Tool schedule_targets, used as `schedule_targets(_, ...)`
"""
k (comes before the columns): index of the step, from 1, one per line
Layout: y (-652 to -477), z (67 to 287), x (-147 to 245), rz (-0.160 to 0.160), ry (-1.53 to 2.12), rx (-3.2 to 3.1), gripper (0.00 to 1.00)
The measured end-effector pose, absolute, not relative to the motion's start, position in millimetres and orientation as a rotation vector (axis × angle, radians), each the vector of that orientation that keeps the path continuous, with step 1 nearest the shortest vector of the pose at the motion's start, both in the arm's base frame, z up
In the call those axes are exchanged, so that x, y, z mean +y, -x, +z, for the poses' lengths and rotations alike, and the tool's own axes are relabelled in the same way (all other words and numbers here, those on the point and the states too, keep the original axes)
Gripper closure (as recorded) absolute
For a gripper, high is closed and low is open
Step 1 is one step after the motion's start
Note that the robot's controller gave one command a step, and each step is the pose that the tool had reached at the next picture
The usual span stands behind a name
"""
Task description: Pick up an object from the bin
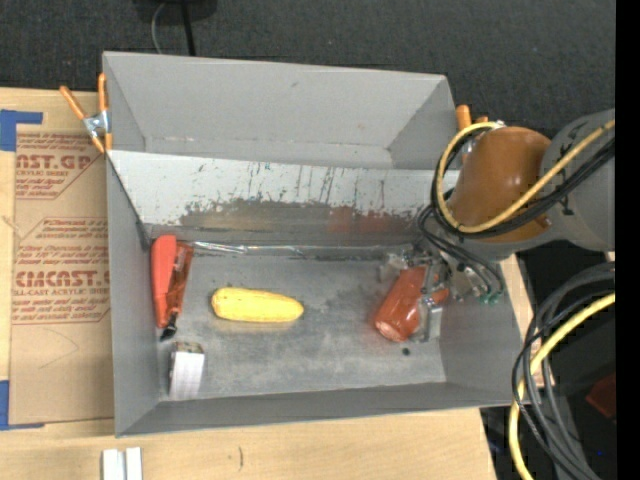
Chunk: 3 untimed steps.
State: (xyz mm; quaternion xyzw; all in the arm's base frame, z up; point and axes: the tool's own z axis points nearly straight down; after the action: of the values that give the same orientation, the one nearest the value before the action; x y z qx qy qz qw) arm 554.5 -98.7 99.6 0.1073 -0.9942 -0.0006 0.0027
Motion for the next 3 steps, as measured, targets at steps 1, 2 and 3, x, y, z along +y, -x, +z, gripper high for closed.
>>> schedule_targets(1, -546.3, 78, -129, -0.004, -0.59, -3.085, 1.0)
schedule_targets(2, -546.3, 78, -129, -0.004, -0.59, -3.085, 1.0)
schedule_targets(3, -556.3, 75, -117, 0.0, -0.699, -3.062, 1.0)
